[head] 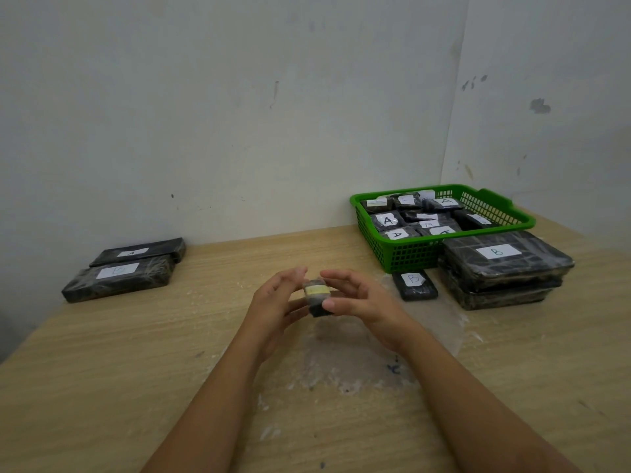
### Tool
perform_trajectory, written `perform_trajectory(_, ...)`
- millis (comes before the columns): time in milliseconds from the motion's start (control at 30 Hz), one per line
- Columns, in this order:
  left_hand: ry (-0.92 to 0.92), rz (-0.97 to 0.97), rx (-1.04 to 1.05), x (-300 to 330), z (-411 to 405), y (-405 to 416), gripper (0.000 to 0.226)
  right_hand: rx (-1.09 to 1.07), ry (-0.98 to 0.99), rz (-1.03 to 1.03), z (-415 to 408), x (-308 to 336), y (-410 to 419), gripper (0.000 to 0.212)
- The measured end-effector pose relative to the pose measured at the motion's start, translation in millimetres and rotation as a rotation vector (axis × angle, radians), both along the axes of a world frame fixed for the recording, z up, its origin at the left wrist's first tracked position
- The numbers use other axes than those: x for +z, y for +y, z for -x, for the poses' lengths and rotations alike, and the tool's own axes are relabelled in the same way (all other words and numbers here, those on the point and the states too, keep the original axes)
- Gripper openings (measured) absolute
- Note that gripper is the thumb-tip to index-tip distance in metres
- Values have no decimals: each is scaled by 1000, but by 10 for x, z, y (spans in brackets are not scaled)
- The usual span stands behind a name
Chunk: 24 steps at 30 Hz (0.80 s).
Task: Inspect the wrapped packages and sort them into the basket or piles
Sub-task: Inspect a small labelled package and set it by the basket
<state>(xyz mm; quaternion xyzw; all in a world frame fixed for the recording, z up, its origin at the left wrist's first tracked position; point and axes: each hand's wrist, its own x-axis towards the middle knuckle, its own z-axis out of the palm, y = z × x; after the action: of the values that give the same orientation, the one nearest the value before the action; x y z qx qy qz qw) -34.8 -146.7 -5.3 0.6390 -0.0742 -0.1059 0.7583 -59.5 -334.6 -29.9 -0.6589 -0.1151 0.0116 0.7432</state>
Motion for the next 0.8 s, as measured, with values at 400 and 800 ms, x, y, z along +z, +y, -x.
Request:
perform_trajectory(400,41,57,79,-100,-94,62,32,12,149,24,-26,-33,7,76)
perform_trajectory(800,122,96,96,-110,-69,-10,45,-152,206,-94,-45,-34,6,44)
